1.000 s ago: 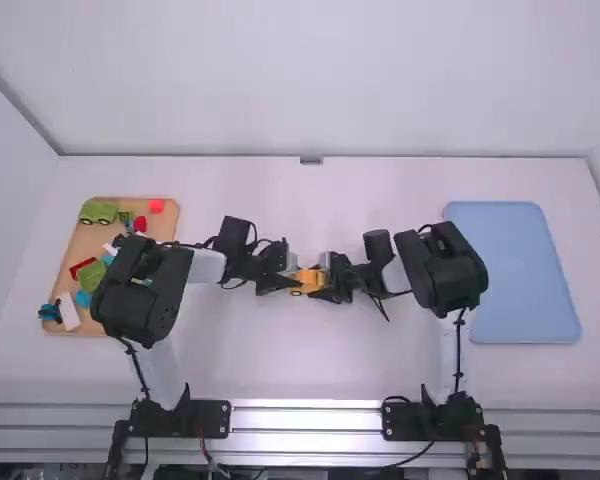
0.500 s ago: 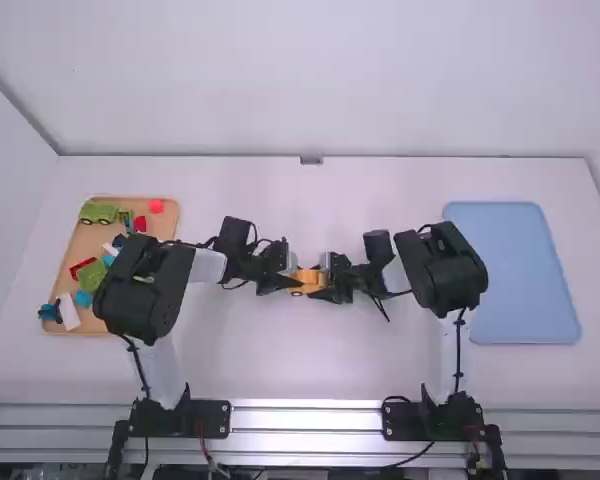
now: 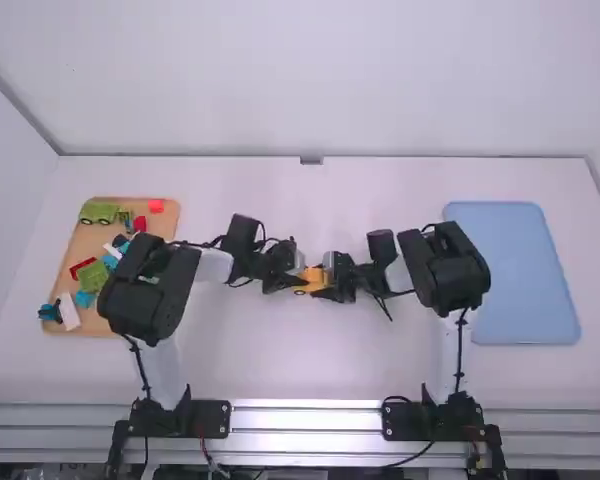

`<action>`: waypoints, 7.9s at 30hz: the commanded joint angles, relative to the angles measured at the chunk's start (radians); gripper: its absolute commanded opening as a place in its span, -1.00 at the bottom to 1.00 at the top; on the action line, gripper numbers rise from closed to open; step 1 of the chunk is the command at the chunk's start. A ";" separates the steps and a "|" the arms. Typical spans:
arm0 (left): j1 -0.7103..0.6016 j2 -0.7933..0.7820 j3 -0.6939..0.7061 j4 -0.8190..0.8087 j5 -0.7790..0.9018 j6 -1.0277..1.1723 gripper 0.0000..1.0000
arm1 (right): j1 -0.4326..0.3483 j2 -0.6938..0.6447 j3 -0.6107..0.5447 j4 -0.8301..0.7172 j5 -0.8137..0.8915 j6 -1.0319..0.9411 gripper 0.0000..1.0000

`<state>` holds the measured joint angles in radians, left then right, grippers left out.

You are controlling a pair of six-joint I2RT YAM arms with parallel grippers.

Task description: Assemble lego blocks to make yellow taxi

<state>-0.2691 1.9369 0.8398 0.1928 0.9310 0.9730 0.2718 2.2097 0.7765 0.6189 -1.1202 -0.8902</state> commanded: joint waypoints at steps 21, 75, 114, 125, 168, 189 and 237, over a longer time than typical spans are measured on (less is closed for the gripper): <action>-0.046 0.043 0.079 -0.267 -0.183 0.071 -0.96 | 0.024 0.016 0.002 0.002 0.022 0.030 -0.22; -0.045 -0.020 0.104 -0.194 -0.233 -0.059 -0.29 | 0.016 0.016 0.003 0.002 0.021 0.056 -0.16; 0.355 -0.312 0.090 -0.286 -0.500 -0.686 0.98 | -0.035 -0.049 0.093 0.001 0.103 0.240 -0.10; 0.338 -0.312 -0.037 -0.055 -0.764 -0.765 0.98 | -0.153 -0.389 0.093 -0.381 0.534 0.214 -0.22; 0.314 -0.315 -0.039 -0.003 -0.817 -0.947 0.98 | -0.834 -0.364 0.094 -0.452 0.942 0.553 0.97; 0.248 -0.413 0.364 -0.581 -0.916 -0.871 0.98 | -0.503 -0.977 0.093 -0.762 1.173 0.587 0.97; 0.269 -1.285 -0.256 -0.193 -0.931 -0.973 -0.26 | -0.272 -1.744 -0.546 -0.619 1.120 0.890 -0.31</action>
<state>-0.0002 0.6888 0.6109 -0.0051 -0.0109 0.0044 0.0017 0.4946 0.2611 -0.0036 0.0029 -0.0151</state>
